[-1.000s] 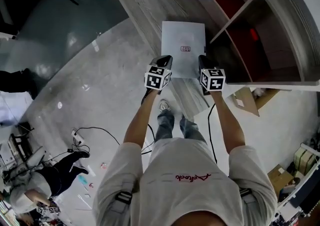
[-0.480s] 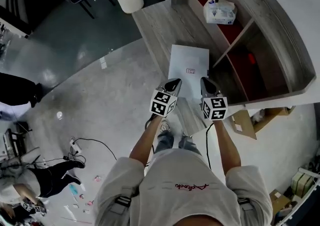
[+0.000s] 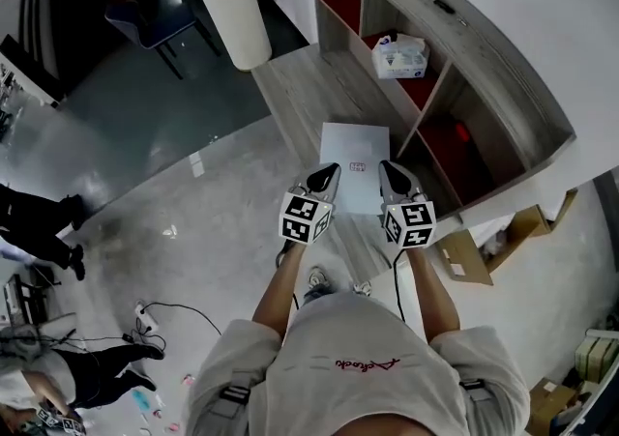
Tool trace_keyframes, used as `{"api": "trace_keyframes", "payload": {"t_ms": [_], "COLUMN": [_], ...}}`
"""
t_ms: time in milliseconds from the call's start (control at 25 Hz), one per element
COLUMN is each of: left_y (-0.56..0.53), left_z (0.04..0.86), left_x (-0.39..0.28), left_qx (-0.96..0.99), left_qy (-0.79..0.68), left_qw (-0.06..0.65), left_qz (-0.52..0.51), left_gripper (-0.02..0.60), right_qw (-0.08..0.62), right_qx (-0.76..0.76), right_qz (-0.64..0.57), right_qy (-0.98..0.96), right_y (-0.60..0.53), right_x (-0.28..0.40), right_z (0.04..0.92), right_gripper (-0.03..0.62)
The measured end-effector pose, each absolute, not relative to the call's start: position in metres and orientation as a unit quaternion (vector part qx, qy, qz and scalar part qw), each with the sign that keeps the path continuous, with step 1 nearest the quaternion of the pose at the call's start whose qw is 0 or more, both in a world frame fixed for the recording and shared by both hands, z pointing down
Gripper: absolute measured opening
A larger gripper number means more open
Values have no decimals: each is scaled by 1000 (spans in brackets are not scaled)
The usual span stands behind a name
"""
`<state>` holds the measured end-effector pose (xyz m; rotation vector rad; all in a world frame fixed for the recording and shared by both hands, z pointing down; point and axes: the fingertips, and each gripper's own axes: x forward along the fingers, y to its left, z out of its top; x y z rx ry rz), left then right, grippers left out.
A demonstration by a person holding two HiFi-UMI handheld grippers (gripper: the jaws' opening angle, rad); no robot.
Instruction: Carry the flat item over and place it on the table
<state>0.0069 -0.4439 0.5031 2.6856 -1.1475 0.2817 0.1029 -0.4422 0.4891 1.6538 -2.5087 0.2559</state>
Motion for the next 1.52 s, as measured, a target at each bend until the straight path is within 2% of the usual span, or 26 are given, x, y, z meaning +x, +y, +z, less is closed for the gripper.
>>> {"api": "trace_keyframes", "payload": {"t_ms": [440,1520], "left_y": [-456,-446], "left_z": [442,445], "left_x": [0,9], "left_qx": [913,912], "left_qy": [-400,-403], "left_qw": [60,66], "left_qz": [52,50], "left_gripper": [0,0], "right_qw": [27,4], "right_qx": [551,551], "right_qz": [46,58], "right_qy": [-833,-832], "right_y": [-445,-434], "right_x": [100,102], "right_z": [441,441], "right_gripper": [5,5]}}
